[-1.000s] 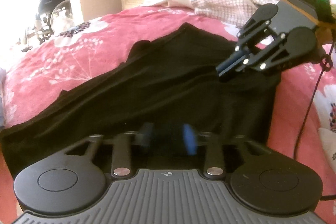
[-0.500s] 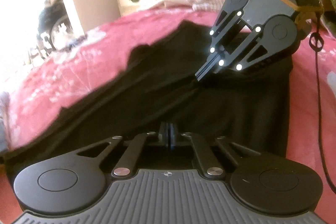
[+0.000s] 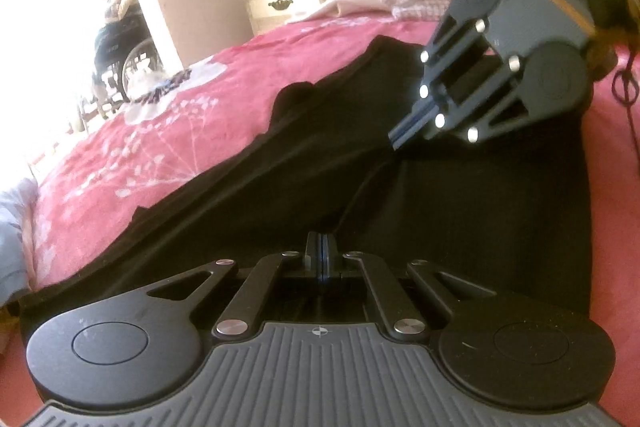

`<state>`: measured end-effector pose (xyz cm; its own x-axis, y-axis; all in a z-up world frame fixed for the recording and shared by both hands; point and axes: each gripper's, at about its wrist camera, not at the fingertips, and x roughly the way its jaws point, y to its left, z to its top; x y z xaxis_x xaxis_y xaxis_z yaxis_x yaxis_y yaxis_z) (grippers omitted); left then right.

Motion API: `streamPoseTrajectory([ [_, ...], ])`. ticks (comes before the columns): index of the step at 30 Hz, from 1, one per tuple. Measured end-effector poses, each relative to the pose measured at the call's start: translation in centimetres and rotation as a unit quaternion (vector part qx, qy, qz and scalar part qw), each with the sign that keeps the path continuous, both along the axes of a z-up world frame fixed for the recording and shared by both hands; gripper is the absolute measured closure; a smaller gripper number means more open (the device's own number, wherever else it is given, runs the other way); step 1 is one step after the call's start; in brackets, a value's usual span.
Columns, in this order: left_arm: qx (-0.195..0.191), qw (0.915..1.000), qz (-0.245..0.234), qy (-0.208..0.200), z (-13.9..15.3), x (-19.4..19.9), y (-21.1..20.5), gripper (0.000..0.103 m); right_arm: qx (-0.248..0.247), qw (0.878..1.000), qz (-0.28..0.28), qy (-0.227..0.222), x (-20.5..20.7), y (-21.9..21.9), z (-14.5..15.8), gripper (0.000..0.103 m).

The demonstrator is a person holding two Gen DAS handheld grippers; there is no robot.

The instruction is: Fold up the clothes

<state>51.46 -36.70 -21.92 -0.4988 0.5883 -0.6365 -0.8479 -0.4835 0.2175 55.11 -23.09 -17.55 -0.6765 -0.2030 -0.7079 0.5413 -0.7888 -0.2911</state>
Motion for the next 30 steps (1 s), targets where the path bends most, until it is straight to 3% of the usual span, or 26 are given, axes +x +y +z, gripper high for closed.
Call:
streamPoseTrajectory([
  [4, 0.000, 1.0000, -0.001, 0.005, -0.1, 0.1, -0.1, 0.102, -0.064, 0.997, 0.011, -0.028, 2.5, 0.7, 2.0, 0.098],
  [6, -0.004, 0.9999, 0.002, 0.009, 0.0, 0.1, 0.0, 0.097, -0.093, 0.994, 0.026, -0.052, 3.9, 0.7, 2.6, 0.099],
  [8, -0.010, 0.9996, 0.016, 0.022, 0.5, 0.1, -0.1, 0.071, -0.102, 0.992, 0.036, -0.072, 5.3, 0.4, 2.5, 0.099],
  [11, 0.018, 0.9988, 0.037, 0.027, 2.6, 0.4, -1.2, 0.067, -0.096, 0.992, 0.017, -0.075, 6.5, 0.1, 1.7, 0.099],
  [14, 0.054, 0.9978, 0.007, -0.037, 4.3, 1.3, -2.3, 0.067, -0.095, 0.993, -0.008, -0.067, 7.0, 0.2, 1.6, 0.099],
  [18, 0.024, 0.9878, -0.043, -0.148, 2.6, 3.6, -1.8, 0.068, -0.072, 0.990, -0.097, -0.069, 8.1, 4.1, 0.0, 0.100],
  [19, 0.009, 0.9869, -0.045, -0.155, 1.8, 4.2, -1.7, 0.068, -0.076, 0.985, -0.135, -0.070, 8.6, 5.9, 0.0, 0.101],
  [21, 0.014, 0.9889, -0.043, -0.142, 1.4, 5.1, -2.2, 0.068, -0.083, 0.971, -0.213, -0.073, 9.5, 9.6, 0.0, 0.103],
  [24, 0.030, 0.9842, -0.024, -0.173, 1.6, 4.5, -2.6, 0.068, -0.044, 0.952, -0.295, -0.069, 10.3, 12.6, 0.7, 0.099],
  [27, 0.046, 0.9753, -0.016, -0.215, 1.8, 3.8, -3.0, 0.068, -0.072, 0.956, -0.281, -0.042, 9.6, 11.8, 2.9, 0.099],
  [30, 0.041, 0.9701, -0.039, -0.236, 1.5, 4.1, -3.1, 0.068, -0.090, 0.969, -0.228, -0.028, 7.3, 9.0, 3.7, 0.099],
])
